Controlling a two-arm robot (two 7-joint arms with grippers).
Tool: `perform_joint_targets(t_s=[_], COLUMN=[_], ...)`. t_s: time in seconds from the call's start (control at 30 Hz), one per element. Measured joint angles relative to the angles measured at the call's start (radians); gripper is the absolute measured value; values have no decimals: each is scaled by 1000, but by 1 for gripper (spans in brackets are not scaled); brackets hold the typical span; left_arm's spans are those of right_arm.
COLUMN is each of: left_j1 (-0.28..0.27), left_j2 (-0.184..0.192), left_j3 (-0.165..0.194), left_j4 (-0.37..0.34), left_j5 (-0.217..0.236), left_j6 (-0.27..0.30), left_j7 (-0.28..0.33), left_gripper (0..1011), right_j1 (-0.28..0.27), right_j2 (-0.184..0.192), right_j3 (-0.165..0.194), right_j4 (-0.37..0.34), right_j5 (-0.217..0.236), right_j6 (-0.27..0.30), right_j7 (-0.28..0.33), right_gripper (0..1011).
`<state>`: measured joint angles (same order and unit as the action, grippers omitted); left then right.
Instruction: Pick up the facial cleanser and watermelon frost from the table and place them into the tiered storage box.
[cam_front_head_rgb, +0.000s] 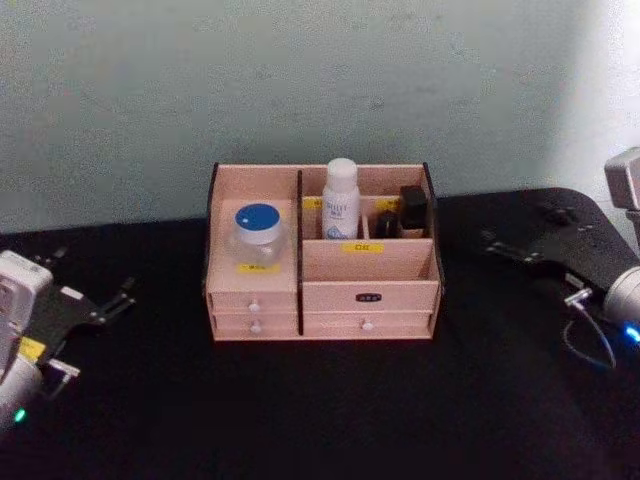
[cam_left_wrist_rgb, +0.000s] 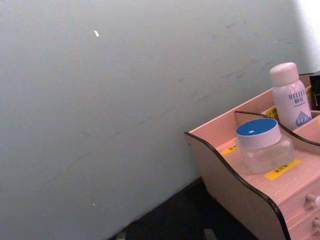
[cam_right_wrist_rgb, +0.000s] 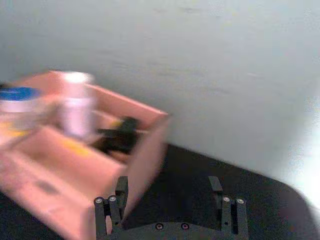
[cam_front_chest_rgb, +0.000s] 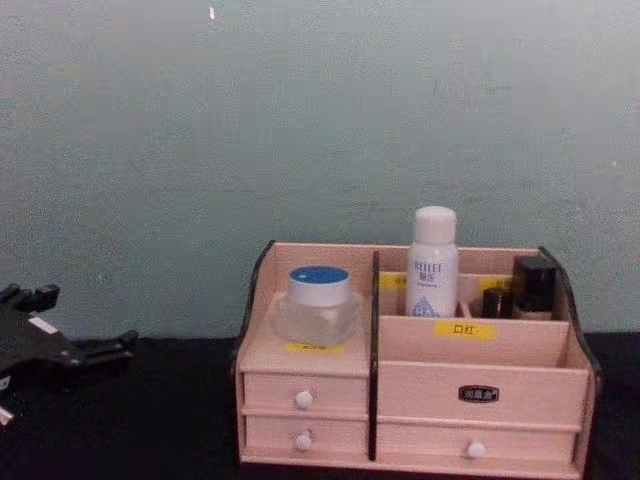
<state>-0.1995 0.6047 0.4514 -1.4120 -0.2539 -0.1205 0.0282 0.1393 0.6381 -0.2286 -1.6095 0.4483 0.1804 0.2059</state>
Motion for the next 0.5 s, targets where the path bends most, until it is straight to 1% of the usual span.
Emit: perform_joint_targets(t_s=[0.03, 0.1, 0.13, 0.17, 0.23, 0.3, 0.33, 0.43, 0.47, 0.5], left_j1=[0, 0, 0, 0, 0, 0, 0, 0, 0, 0], left_j2=[0, 0, 0, 0, 0, 0, 0, 0, 0, 0], left_j3=[0, 0, 0, 0, 0, 0, 0, 0, 0, 0], left_j4=[0, 0, 0, 0, 0, 0, 0, 0, 0, 0], left_j5=[0, 0, 0, 0, 0, 0, 0, 0, 0, 0], left_j6=[0, 0, 0, 0, 0, 0, 0, 0, 0, 0], left_j7=[0, 0, 0, 0, 0, 0, 0, 0, 0, 0], left_gripper=[1001, 1001, 1001, 1001, 1001, 1001, 1001, 1001, 1001, 1001], right_j1=[1, 16, 20, 20, 36, 43, 49, 60, 66, 68], right_j2=[-13, -56, -66, -66, -104, -122, -136, -157, -169, -174], right_j3=[3, 4, 0, 0, -28, -43, -56, -75, -88, -93], right_j4=[10, 53, 65, 65, 115, 142, 165, 203, 226, 235], right_j5=[-16, -86, -110, -110, -205, -249, -280, -321, -348, -358], right_j6=[-2, -11, -17, -17, -46, -59, -68, -79, -87, -90], right_j7=[-35, -142, -169, -169, -262, -300, -324, -352, -366, -369], right_gripper=[1003, 1003, 1002, 1003, 1002, 1003, 1002, 1002, 1002, 1003])
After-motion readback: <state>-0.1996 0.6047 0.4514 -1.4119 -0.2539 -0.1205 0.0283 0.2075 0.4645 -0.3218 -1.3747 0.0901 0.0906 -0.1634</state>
